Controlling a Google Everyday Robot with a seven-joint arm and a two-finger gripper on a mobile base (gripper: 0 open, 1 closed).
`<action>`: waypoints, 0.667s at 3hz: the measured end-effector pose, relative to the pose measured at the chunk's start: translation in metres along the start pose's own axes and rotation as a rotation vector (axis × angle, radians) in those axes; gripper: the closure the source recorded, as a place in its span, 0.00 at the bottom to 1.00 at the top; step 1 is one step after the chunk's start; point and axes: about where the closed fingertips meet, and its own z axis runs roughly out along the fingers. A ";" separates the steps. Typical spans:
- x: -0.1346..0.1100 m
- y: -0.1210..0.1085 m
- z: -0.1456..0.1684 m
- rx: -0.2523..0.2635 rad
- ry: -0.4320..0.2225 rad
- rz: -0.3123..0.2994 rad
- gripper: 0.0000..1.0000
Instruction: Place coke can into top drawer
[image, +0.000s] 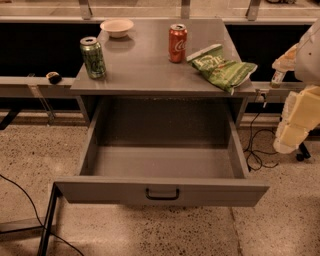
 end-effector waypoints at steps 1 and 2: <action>0.000 0.000 0.000 0.000 -0.001 0.000 0.00; -0.015 -0.015 -0.004 0.039 -0.058 -0.009 0.00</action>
Offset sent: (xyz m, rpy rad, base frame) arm 0.0381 0.0208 0.0205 0.1018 -0.1060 0.0350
